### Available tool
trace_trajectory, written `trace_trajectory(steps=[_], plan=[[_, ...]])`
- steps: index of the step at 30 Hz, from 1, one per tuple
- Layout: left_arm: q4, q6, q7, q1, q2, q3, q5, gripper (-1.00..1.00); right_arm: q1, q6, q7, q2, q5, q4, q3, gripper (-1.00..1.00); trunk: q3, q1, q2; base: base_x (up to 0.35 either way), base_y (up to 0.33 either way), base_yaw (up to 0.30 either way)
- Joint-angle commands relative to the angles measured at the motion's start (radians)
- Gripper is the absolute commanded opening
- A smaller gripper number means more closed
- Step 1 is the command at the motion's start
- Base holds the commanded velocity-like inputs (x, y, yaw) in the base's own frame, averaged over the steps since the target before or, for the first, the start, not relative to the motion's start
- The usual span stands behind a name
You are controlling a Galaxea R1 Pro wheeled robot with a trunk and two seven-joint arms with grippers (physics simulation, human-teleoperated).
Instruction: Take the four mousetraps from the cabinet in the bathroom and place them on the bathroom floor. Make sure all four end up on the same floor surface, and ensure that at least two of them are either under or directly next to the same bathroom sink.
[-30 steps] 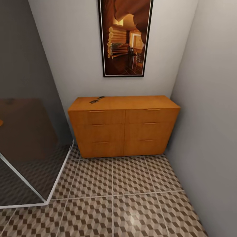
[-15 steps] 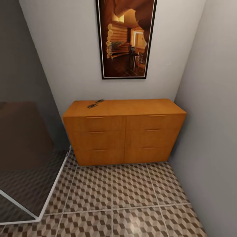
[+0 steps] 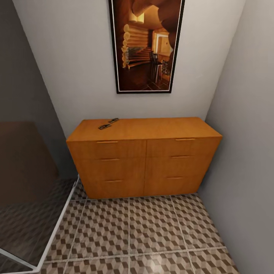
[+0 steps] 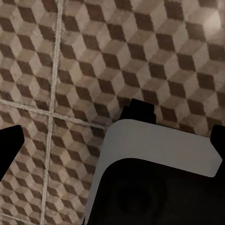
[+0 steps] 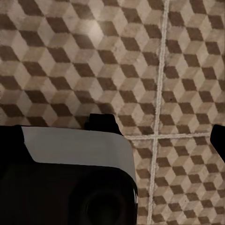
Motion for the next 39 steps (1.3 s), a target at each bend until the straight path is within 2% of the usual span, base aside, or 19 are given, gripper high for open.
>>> trace_trajectory(steps=[1, 5, 7, 11, 13, 14, 15, 18, 19, 23, 27, 29, 31, 32, 34, 35, 36, 38, 39], plan=[[-0.004, -0.001, 0.007, 0.0, 0.007, -0.009, 0.008, 1.0, -0.001, -0.005, -0.002, 0.0, -0.006, 0.001, 0.014, 1.0, -0.001, 0.0, 0.0, 0.002, 0.0, 0.0], [-0.004, -0.001, 0.007, 0.0, 0.008, -0.009, 0.006, 1.0, -0.001, -0.004, -0.001, 0.002, -0.004, 0.0, 0.017, 1.0, -0.001, 0.0, 0.0, 0.0, 0.0, 0.0], [-0.012, 0.001, 0.008, 0.0, 0.008, -0.007, 0.005, 1.0, -0.012, 0.012, -0.007, 0.004, 0.012, -0.015, 0.025, 1.0, -0.001, 0.0, 0.0, 0.0, 0.0, 0.0], [-0.019, 0.001, 0.01, -0.025, 0.008, -0.006, 0.005, 1.0, -0.039, 0.055, -0.011, 0.001, 0.052, -0.111, 0.029, 1.0, -0.001, 0.0, 0.0, 0.0, 0.0, 0.0], [-0.021, 0.0, 0.009, -0.056, 0.011, -0.006, 0.005, 1.0, -0.047, 0.081, -0.012, -0.001, 0.076, -0.209, 0.031, 1.0, -0.001, 0.0, 0.0, 0.0, 0.0, 0.0], [-0.023, -0.001, 0.008, -0.088, 0.016, -0.005, 0.005, 1.0, -0.05, 0.108, -0.012, -0.005, 0.1, -0.334, 0.033, 1.0, -0.001, 0.0, 0.0, 0.0, 0.0, 0.0], [-0.024, -0.001, 0.007, -0.099, 0.017, -0.005, 0.005, 1.0, -0.051, 0.119, -0.012, -0.008, 0.108, -0.378, 0.033, 1.0, -0.001, 0.0, 0.0, 0.0, 0.0, 0.0], [-0.044, -0.001, 0.006, -0.154, 0.019, -0.005, 0.005, 1.0, -0.053, 0.189, -0.013, -0.038, 0.136, -0.603, 0.032, 1.0, -0.001, 0.0, 0.0, 0.0, 0.0, 0.0], [-0.052, 0.0, 0.007, -0.163, 0.019, -0.005, 0.005, 1.0, -0.054, 0.207, -0.013, -0.045, 0.139, -0.647, 0.031, 1.0, -0.001, 0.0, 0.0, 0.0, 0.0, 0.0], [-0.179, 0.009, 0.011, -0.239, 0.029, -0.004, 0.005, 1.0, -0.054, 0.38, -0.013, -0.077, 0.148, -0.963, 0.027, 1.0, -0.001, 0.0, 0.0, 0.0, 0.0, 0.0], [-0.321, 0.014, 0.012, -0.3, 0.045, -0.001, 0.005, 1.0, -0.054, 0.484, -0.016, -0.081, 0.151, -1.137, 0.022, 1.0, -0.001, 0.0, 0.0, 0.0, 0.0, 0.0], [-0.384, 0.015, 0.012, -0.321, 0.057, 0.0, 0.005, 1.0, -0.054, 0.512, -0.018, -0.083, 0.152, -1.191, 0.019, 1.0, -0.001, 0.0, 0.0, 0.0, 0.0, 0.0], [-0.543, 0.02, 0.013, -0.355, 0.104, 0.004, 0.006, 1.0, -0.054, 0.561, -0.022, -0.086, 0.153, -1.302, 0.004, 1.0, -0.001, 0.0, 0.0, 0.0, 0.0, 0.0], [-0.641, 0.029, 0.013, -0.367, 0.141, 0.011, 0.006, 1.0, -0.054, 0.584, -0.023, -0.09, 0.154, -1.348, -0.009, 1.0, -0.001, 0.0, 0.0, 0.0, 0.0, 0.0], [-0.892, 0.074, 0.016, -0.378, 0.235, 0.048, 0.006, 1.0, -0.057, 0.631, -0.021, -0.1, 0.158, -1.408, -0.04, 1.0, -0.001, 0.0, 0.0, 0.0, 0.0, 0.0], [-1.128, 0.147, 0.033, -0.382, 0.32, 0.11, 0.006, 1.0, -0.074, 0.659, -0.018, -0.106, 0.16, -1.433, -0.058, 1.0, -0.001, 0.0, 0.0, 0.0, 0.0, 0.0], [-1.254, 0.215, 0.066, -0.384, 0.364, 0.171, 0.007, 1.0, -0.097, 0.669, -0.017, -0.109, 0.16, -1.442, -0.064, 1.0, -0.001, 0.0, 0.0, 0.0, 0.0, 0.0], [-1.345, 0.333, 0.109, -0.385, 0.384, 0.282, 0.007, 1.0, -0.145, 0.681, -0.015, -0.11, 0.16, -1.451, -0.074, 1.0, -0.001, 0.0, 0.0, 0.0, 0.0, 0.0], [-1.354, 0.353, 0.114, -0.385, 0.383, 0.303, 0.007, 1.0, -0.158, 0.686, -0.015, -0.11, 0.16, -1.453, -0.074, 1.0, -0.001, 0.0, 0.0, 0.0, 0.0, 0.0]])
